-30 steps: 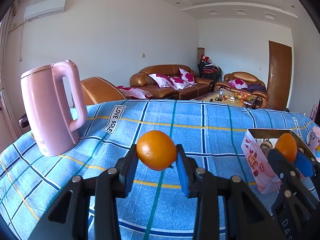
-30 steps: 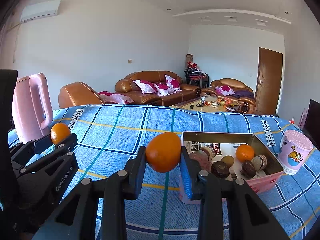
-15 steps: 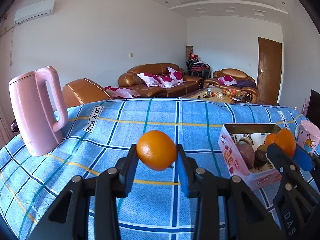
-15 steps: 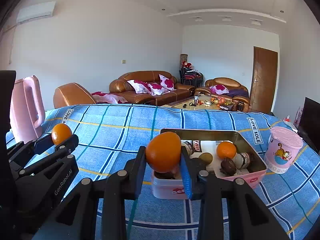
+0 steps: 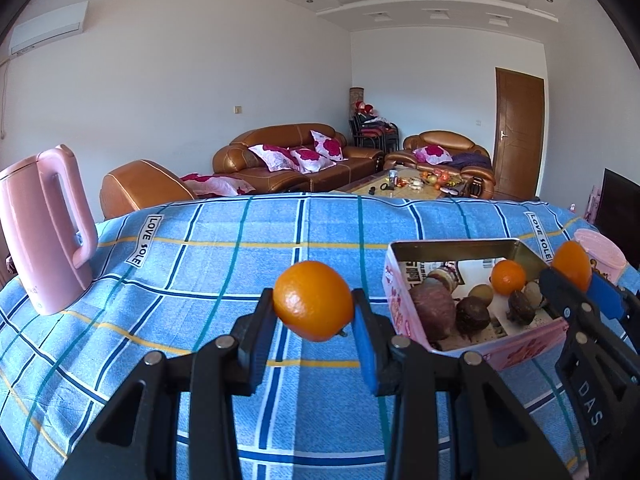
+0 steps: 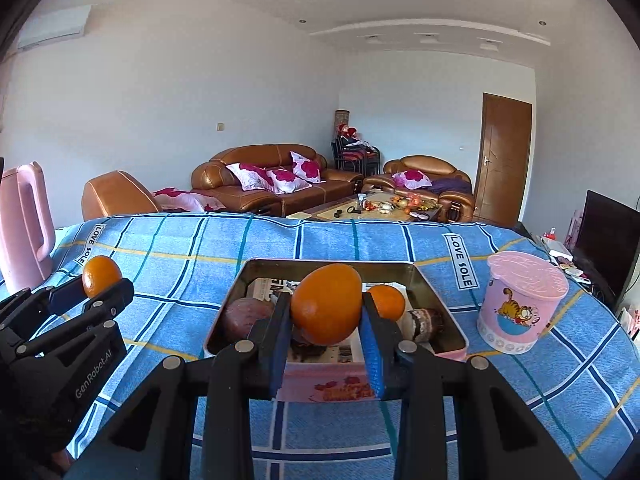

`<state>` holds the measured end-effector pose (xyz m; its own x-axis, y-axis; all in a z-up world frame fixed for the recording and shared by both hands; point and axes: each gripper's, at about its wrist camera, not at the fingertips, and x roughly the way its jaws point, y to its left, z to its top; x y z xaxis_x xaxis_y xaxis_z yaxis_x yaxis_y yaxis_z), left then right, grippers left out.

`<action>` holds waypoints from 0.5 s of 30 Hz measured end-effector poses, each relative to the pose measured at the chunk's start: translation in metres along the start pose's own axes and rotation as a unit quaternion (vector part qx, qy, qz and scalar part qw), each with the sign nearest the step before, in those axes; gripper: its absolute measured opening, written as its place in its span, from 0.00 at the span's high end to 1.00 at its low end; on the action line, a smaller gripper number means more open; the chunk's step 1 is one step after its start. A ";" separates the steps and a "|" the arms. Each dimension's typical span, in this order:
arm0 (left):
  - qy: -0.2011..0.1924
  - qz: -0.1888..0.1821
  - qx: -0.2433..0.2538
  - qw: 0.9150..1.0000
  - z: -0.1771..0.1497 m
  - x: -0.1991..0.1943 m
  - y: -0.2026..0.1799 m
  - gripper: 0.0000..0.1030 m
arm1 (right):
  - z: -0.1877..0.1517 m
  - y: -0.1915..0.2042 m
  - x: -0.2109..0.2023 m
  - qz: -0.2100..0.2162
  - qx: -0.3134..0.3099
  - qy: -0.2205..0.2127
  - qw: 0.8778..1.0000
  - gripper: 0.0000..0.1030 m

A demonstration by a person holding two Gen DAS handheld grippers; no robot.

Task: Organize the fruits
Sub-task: 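Lift both held oranges and carry them over the pink tin tray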

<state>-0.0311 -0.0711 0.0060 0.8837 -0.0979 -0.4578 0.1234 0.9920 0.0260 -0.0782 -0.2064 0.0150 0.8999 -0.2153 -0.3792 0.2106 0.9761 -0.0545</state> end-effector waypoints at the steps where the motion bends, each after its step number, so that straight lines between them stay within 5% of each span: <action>1: 0.000 -0.003 0.002 1.000 0.000 0.000 -0.004 0.63 | 0.000 -0.003 0.000 -0.003 -0.001 -0.001 1.000 0.66; 15: 0.002 -0.039 0.032 0.999 0.006 0.004 -0.053 0.63 | 0.002 -0.047 0.006 -0.045 0.005 -0.004 0.999 0.66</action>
<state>-0.0314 -0.1250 0.0079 0.8686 -0.1738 -0.4641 0.2197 0.9745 0.0464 -0.0822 -0.2534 0.0176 0.8800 -0.3023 -0.3664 0.2943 0.9524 -0.0790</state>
